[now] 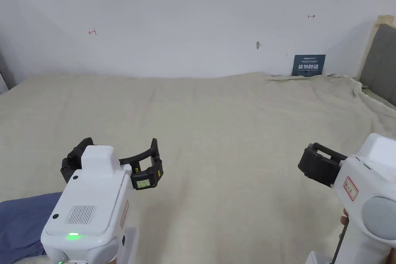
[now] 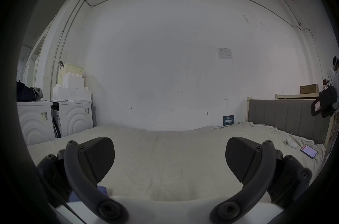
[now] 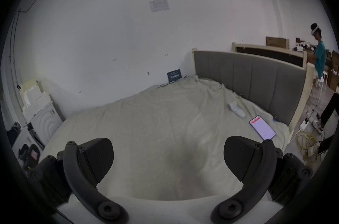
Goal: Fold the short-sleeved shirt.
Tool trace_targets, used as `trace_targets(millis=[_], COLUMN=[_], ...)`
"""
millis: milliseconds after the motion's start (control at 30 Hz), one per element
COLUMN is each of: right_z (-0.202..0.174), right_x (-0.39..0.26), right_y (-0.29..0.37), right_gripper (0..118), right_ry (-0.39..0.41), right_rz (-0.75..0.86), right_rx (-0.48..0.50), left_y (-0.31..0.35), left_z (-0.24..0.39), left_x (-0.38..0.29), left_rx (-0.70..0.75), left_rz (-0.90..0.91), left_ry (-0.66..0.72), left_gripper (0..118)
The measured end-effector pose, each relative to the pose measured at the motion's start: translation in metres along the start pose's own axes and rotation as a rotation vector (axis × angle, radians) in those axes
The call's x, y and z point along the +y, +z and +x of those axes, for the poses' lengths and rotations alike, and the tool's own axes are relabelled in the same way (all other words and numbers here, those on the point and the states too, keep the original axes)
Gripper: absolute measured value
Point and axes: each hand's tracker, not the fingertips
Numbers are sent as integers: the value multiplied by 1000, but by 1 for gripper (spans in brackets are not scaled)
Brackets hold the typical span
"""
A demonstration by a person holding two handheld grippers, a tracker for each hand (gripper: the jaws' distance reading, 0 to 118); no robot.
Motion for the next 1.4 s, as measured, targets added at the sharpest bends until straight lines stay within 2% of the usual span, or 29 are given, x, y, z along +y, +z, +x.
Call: trace_targets(millis=[33, 167, 367, 533, 600, 667, 733, 867, 967, 1400], right_z=[-2, -3, -2, 2, 4, 9, 10, 2, -2, 0], right_x=[-1, -3, -1, -7, -10, -14, -18, -23, -27, -27], right_y=[2, -1, -4, -7, -7, -7, -6, -2, -1, -1], right_gripper=[117, 117, 117, 117, 117, 117, 117, 117, 117, 117], right_ry=[22, 96, 89, 53, 70, 89, 98, 195, 228, 228], right_rz=[27, 26, -20, 53, 116, 192, 270, 380, 432, 425], right_rx=[-26, -9, 17, 60, 110, 205, 244, 180, 142, 143], left_y=[0, 0, -1, -1, -1, -1, -1, -1, -2, -2], left_z=[0, 0, 0, 1, 1, 2, 2, 1, 1, 2], left_x=[0, 1, 2, 2, 2, 2, 2, 3, 3, 4], left_rx=[-1, -3, -7, -11, -13, -11, -13, -8, -7, -8], left_rz=[2, 3, 5, 9, 9, 16, 13, 20, 23, 29], left_ry=[1, 1, 1, -1, -3, -6, -8, -3, -2, 1], left_gripper=[118, 118, 118, 118, 118, 118, 118, 118, 118, 118])
